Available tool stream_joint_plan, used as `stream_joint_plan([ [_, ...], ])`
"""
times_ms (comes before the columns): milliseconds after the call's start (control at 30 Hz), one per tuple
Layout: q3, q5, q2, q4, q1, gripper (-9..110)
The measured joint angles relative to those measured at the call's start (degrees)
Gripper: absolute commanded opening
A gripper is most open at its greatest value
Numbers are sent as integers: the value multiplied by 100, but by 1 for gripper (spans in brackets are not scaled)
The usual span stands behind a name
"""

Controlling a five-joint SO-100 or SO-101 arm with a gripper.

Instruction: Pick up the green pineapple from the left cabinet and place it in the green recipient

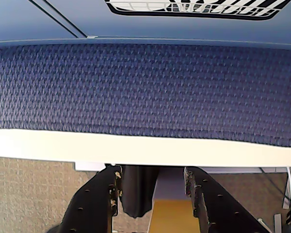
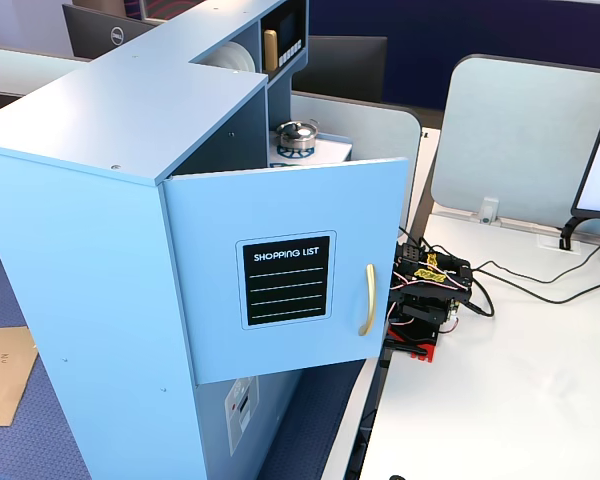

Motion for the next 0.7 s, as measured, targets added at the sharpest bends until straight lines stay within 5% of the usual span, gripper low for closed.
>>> stream_joint_plan([
  [433,0,35,-88,-79,-413,1],
  [700,-35,369,-1591,-1723,-1670,3],
])
